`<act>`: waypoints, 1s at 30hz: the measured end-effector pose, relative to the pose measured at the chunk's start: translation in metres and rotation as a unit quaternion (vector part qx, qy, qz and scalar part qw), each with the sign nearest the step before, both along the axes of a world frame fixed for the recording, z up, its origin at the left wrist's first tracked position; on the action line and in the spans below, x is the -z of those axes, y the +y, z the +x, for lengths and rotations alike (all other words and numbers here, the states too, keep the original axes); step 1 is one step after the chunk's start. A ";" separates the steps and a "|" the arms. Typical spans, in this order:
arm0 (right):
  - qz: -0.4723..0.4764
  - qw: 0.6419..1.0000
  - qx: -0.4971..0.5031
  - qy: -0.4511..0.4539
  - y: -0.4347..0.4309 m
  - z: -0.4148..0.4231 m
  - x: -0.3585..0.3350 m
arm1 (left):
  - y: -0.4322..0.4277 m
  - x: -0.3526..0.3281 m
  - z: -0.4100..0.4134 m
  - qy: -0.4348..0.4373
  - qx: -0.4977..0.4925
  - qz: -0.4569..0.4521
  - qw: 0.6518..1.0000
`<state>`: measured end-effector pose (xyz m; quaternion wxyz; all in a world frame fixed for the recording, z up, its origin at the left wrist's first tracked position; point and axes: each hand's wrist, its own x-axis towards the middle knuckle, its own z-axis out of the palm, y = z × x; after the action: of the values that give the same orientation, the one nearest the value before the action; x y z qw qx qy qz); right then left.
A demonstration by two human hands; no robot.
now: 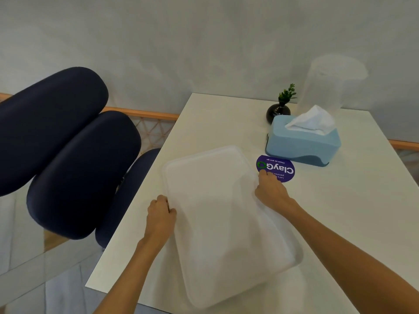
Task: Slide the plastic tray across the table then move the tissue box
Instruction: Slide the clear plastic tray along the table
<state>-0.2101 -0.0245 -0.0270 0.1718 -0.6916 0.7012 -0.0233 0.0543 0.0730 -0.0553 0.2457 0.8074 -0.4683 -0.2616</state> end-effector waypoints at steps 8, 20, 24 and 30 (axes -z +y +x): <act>0.022 0.999 0.017 -0.040 -0.004 0.009 -0.001 | -0.044 -0.011 0.023 -0.070 0.030 -0.015 0.997; 0.037 0.993 0.087 -0.070 -0.035 0.056 -0.015 | -0.143 -0.009 0.079 -0.173 0.135 0.009 0.976; 0.032 0.990 0.120 -0.060 -0.045 0.072 -0.016 | -0.167 -0.012 0.092 -0.160 0.177 -0.009 0.971; 0.022 0.983 0.171 -0.056 -0.055 0.088 -0.007 | -0.192 -0.014 0.105 -0.106 0.213 -0.027 0.971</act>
<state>-0.1225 -0.0797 -0.0198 0.2195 -0.5549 0.7988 -0.0756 0.1591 -0.1189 -0.0410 0.1545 0.7054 -0.6597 -0.2081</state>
